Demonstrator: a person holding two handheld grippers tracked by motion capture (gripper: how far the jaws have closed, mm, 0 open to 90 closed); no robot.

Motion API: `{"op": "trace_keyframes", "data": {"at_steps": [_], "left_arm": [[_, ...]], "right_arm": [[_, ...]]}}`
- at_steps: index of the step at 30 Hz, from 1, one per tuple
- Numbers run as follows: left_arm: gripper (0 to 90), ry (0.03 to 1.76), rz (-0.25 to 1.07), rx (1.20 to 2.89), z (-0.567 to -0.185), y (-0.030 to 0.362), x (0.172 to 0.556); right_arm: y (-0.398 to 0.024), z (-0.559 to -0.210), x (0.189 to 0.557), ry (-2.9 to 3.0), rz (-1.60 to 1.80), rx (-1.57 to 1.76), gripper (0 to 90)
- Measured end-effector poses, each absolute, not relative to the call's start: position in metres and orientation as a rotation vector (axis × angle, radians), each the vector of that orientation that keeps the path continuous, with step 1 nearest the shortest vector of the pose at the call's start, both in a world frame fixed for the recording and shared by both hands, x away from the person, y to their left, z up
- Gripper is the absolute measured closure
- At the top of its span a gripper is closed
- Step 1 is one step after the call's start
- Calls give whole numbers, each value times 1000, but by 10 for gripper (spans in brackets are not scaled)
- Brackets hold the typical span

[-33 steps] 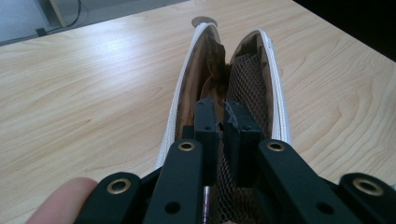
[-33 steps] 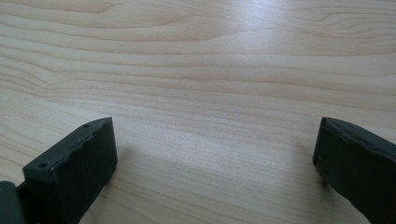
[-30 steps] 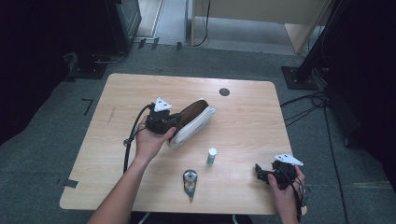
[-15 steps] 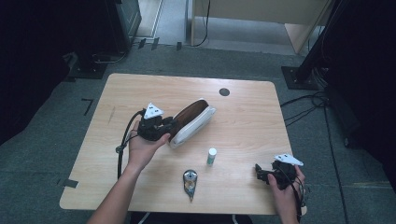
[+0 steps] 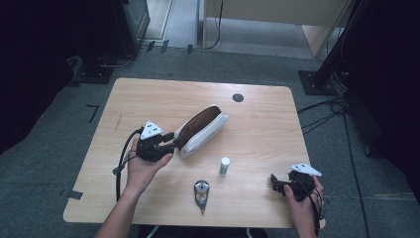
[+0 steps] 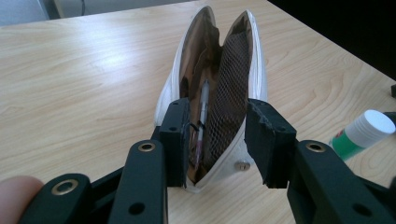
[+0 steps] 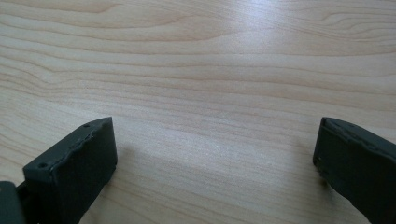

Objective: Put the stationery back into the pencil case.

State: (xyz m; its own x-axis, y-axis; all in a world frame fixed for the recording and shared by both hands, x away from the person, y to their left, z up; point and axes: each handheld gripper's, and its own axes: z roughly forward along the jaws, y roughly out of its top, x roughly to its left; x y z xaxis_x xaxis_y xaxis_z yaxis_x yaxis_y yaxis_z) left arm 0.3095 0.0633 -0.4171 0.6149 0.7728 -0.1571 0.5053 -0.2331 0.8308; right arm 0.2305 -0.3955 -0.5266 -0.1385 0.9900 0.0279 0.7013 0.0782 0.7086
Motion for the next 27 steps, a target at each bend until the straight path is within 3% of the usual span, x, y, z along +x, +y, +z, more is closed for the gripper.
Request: {"op": "trace_keyframes", "data": {"at_steps": [16,27], "left_arm": [[586,990,291,1910,-437,64,282],[574,874,221,1930,-441,33,269]], "right_arm": [[-396,-527,231,1895,814,1667,0],[-396,-527,231,1895,815,1667,0]]}}
